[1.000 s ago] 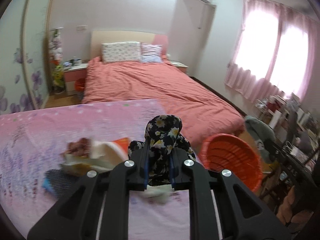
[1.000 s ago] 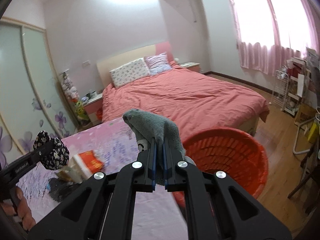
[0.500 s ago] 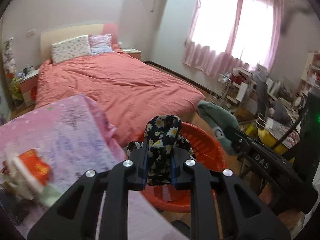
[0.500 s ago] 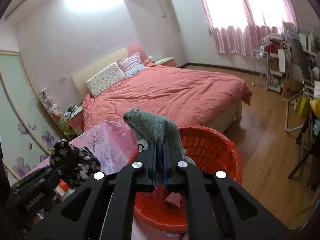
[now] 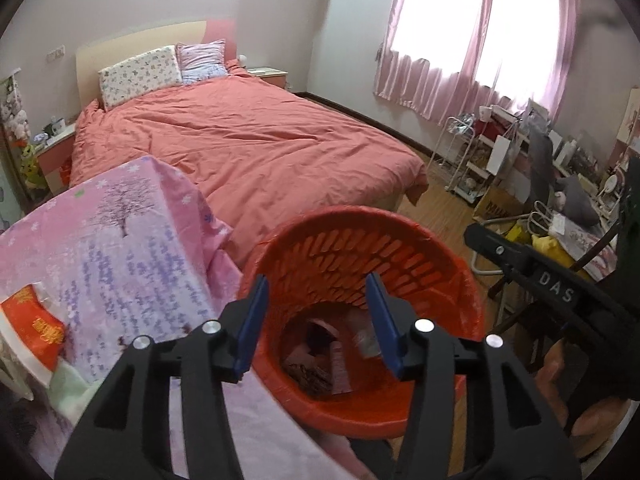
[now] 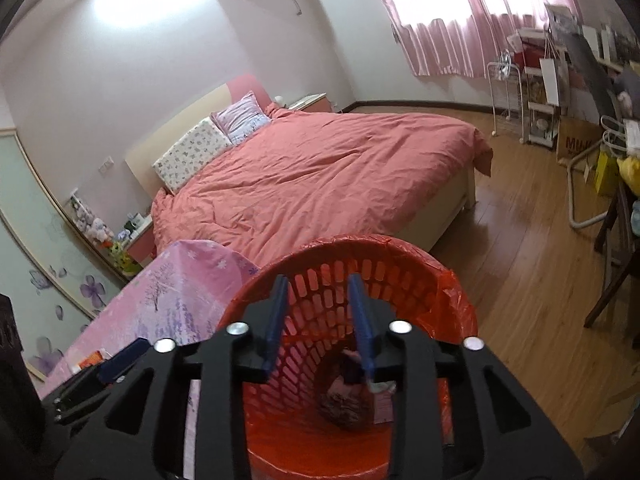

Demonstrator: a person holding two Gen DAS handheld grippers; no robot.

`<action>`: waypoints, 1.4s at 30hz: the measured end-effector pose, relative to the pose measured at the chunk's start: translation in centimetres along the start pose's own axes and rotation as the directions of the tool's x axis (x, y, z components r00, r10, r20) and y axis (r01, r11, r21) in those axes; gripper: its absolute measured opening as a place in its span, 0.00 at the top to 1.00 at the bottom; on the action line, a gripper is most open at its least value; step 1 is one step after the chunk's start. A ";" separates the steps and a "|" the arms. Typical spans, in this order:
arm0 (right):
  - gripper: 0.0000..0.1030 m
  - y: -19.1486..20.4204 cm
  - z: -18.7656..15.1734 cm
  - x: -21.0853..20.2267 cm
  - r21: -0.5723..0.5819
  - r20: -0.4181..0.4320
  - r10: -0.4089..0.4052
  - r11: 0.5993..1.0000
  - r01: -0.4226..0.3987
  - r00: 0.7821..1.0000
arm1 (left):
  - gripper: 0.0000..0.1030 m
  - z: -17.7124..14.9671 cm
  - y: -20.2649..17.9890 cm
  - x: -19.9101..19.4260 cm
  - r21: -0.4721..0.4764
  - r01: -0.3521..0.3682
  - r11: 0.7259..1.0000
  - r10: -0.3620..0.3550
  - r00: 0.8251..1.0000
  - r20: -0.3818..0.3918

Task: Collect trash
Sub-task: 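Grasp the light green sock with the right tool while the left tool grasps the black mesh pad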

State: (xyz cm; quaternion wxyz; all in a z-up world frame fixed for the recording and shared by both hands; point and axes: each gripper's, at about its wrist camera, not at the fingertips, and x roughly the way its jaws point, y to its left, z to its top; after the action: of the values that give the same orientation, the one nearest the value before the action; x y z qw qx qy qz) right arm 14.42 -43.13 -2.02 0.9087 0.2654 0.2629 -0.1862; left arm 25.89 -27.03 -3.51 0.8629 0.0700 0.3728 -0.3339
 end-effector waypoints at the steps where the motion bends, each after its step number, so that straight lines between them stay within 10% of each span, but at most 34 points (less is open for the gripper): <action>1: 0.64 0.5 -0.3 -0.3 -0.018 0.005 -0.005 1.000 0.005 1.000 | 0.50 -0.3 0.7 -0.5 -0.001 -0.015 1.000 0.015 1.000 0.003; 12: 0.64 5.0 -2.1 -0.6 -0.164 -0.028 0.016 0.986 -0.020 0.999 | 0.46 -5.2 9.2 -7.1 -0.055 -0.199 0.978 0.201 0.979 0.028; 24: 0.64 14.1 -8.8 0.1 -0.314 -0.181 0.108 0.936 -0.161 0.978 | 0.46 -13.7 23.9 -16.9 -0.241 -0.444 0.863 0.451 0.892 -0.032; 33: 0.64 20.6 -13.3 1.3 -0.390 -0.293 0.158 0.881 -0.269 0.943 | 0.47 -15.7 26.3 -16.8 -0.263 -0.428 0.865 0.428 0.902 -0.059; 42: 0.64 23.3 -15.8 3.8 -0.418 -0.364 0.098 0.872 -0.256 0.926 | 0.86 -16.0 27.3 -15.6 -0.273 -0.416 0.868 0.411 0.908 -0.078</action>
State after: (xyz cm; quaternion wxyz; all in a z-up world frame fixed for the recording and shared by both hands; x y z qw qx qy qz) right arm 22.64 -16.35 -6.64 0.9015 0.0943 0.4221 0.0136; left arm 25.75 8.03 -7.59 0.9121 0.0267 0.4004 -0.0842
